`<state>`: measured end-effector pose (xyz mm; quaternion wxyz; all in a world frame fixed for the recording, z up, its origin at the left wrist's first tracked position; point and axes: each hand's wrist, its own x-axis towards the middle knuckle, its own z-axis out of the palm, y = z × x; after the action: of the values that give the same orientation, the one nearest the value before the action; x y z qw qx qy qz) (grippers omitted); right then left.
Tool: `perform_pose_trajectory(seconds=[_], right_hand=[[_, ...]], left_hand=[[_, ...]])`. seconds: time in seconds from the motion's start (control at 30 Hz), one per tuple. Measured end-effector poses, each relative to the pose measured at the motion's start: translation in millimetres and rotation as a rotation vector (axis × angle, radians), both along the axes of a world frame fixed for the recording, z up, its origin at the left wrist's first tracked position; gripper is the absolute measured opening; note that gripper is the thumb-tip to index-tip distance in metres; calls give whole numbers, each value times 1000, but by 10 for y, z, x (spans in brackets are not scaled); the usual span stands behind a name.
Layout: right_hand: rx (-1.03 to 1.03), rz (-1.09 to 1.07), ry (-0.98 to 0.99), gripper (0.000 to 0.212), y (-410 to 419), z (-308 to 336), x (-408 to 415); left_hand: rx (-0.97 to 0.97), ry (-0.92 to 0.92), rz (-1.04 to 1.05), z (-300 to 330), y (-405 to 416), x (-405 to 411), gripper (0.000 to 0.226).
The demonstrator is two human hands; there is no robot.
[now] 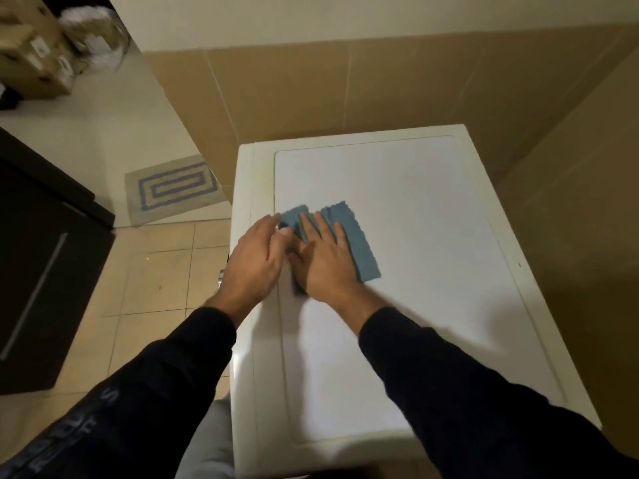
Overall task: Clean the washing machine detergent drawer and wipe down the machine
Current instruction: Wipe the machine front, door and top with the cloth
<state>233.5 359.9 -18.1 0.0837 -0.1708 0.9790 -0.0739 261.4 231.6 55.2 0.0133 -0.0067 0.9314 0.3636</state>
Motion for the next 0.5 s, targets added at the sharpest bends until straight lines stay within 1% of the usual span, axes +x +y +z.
perform_pose_trajectory(seconds=[0.07, 0.13, 0.27, 0.33, 0.43, 0.5], right_hand=[[15, -26, 14, 57, 274, -21, -59], [60, -92, 17, 57, 400, -24, -253], [87, -187, 25, 60, 230, -46, -609], [109, -156, -21, 66, 148, -52, -638], [157, -15, -24, 78, 157, -39, -383], [100, 34, -4, 74, 315, -68, -170]], left_hand=[[-37, -51, 25, -54, 18, 33, 48], [-42, -83, 30, -87, 78, 58, 51], [-78, -111, -24, -110, 235, 38, 50], [-84, -107, -57, -111, 332, 1, 47], [-82, -100, -132, -157, 447, -68, 43], [-97, -116, -164, -235, 455, -91, 50]])
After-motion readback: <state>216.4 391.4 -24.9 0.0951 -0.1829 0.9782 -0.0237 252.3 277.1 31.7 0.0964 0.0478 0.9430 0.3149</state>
